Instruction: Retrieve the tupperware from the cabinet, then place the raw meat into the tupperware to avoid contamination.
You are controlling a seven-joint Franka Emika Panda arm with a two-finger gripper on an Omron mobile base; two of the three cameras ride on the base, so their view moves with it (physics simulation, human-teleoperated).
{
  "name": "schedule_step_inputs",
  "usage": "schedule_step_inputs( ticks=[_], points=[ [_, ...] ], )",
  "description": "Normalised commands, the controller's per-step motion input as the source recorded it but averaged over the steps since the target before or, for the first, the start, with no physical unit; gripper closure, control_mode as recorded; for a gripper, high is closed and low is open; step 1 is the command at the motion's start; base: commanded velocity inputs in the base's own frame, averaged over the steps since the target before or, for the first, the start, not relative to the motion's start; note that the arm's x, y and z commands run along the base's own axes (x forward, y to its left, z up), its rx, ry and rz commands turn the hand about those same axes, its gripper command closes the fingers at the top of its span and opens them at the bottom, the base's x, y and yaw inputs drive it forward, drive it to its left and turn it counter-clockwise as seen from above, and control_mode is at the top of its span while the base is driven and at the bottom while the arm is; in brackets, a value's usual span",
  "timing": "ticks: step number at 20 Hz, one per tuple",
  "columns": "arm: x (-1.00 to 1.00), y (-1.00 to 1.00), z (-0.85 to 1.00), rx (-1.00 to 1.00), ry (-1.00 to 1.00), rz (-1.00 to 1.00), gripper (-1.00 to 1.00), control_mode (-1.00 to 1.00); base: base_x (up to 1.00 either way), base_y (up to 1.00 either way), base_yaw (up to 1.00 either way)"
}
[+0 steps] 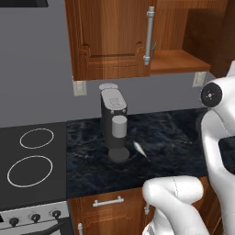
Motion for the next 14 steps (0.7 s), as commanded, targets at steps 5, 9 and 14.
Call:
schedule_step_inputs(
  ticks=[5, 9, 14],
  points=[
    [0.23, -0.65, -0.09, 0.00, -0.01, -0.03, -1.00, -1.00, 0.00, 0.00, 0.00],
    [0.18, -0.47, -0.14, 0.00, -0.03, 0.02, -1.00, -1.00, 0.00, 0.00, 0.00],
    [0.18, -0.38, -0.11, 0.00, -0.01, 0.06, -1.00, -1.00, 0.00, 0.00, 0.00]
  ],
)
